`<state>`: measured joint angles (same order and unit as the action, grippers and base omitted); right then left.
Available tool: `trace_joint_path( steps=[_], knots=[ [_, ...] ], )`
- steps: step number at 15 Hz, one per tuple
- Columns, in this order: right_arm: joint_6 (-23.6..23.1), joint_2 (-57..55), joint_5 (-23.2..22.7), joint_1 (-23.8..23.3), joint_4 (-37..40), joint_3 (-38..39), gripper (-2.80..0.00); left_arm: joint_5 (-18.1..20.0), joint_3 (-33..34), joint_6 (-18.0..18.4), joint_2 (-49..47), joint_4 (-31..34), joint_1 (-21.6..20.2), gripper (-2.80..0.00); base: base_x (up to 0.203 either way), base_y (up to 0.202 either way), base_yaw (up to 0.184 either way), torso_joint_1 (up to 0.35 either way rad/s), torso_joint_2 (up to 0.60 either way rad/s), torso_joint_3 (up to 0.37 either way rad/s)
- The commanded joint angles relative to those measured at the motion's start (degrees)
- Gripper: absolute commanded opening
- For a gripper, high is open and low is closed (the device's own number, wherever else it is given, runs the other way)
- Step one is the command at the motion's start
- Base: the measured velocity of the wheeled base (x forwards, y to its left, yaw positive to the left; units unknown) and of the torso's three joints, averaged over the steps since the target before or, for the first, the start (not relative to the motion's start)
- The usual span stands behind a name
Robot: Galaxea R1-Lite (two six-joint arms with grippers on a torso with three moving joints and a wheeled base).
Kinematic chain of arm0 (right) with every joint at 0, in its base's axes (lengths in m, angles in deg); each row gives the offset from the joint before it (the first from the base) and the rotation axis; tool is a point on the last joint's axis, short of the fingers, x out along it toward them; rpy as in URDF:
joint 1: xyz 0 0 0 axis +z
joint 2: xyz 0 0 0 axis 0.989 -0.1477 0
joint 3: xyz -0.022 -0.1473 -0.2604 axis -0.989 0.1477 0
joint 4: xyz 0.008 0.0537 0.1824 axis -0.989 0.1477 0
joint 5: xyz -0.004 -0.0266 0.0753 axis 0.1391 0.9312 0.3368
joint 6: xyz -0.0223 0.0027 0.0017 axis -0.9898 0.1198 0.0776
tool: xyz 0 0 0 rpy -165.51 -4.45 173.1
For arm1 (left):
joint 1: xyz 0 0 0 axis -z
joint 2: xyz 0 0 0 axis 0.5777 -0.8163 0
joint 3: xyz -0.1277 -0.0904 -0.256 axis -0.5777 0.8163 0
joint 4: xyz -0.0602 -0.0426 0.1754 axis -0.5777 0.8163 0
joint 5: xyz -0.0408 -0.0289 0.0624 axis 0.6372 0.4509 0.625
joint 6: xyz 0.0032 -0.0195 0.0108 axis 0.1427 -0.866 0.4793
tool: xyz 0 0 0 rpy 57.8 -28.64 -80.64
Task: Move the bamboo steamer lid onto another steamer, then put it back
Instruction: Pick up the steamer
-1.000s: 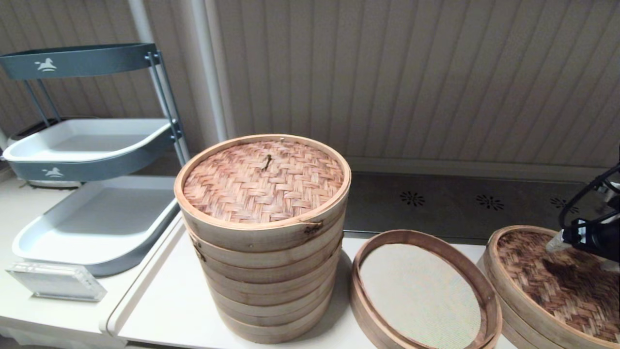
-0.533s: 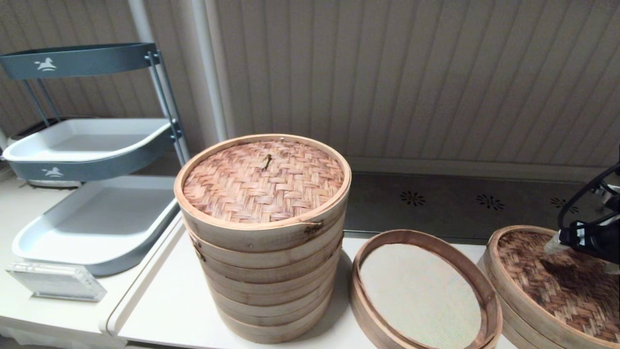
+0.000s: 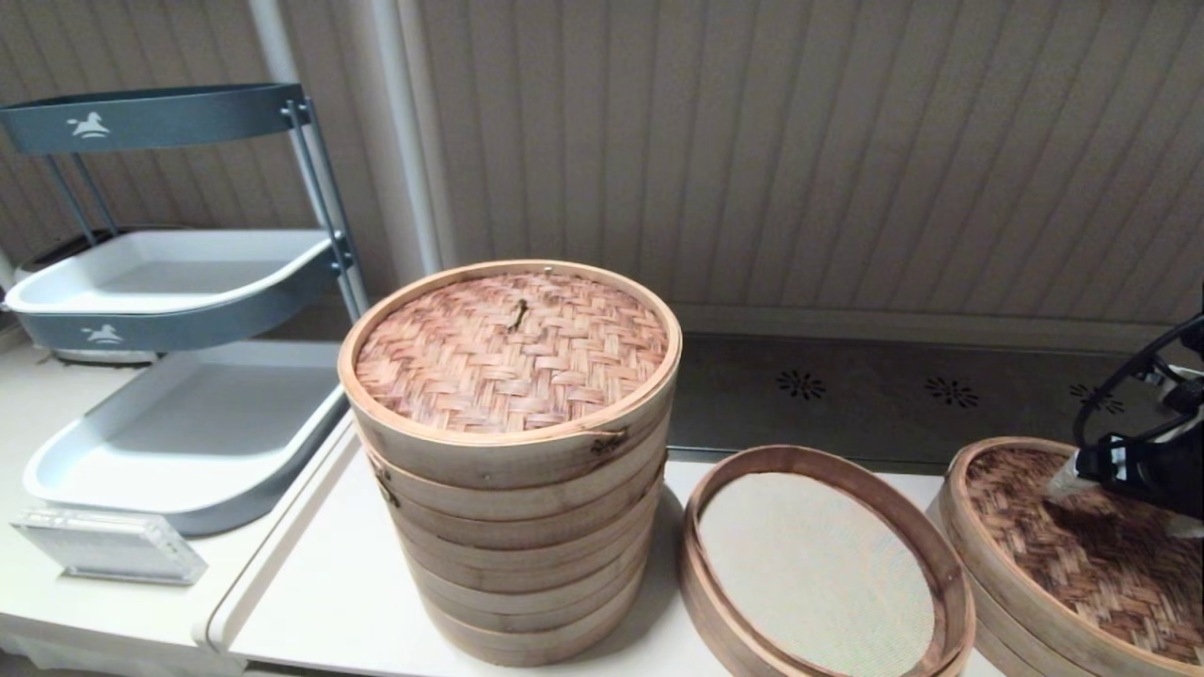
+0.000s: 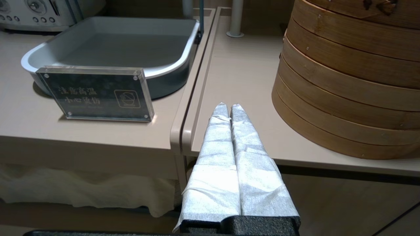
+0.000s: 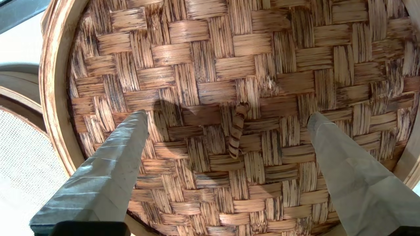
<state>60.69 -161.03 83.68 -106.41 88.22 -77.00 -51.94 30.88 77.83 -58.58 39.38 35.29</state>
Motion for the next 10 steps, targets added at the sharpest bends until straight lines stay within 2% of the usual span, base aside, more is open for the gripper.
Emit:
trace_joint_path(
  steps=[1, 10],
  knots=[
    [0.00, -0.03, -0.07, 0.03, 0.05, -0.07, 0.00, -0.01, 0.18, 0.02, -0.06, -0.05, 0.00, -2.80, 0.000, 0.000, 0.000, 0.000, 0.00, 0.000],
    [-0.02, -1.12, -0.16, -0.11, 0.05, 0.58, 0.00, -0.01, 0.18, 0.00, -0.06, -0.03, 0.00, -2.80, 0.000, 0.000, 0.000, 0.000, 0.00, 0.000]
  ],
)
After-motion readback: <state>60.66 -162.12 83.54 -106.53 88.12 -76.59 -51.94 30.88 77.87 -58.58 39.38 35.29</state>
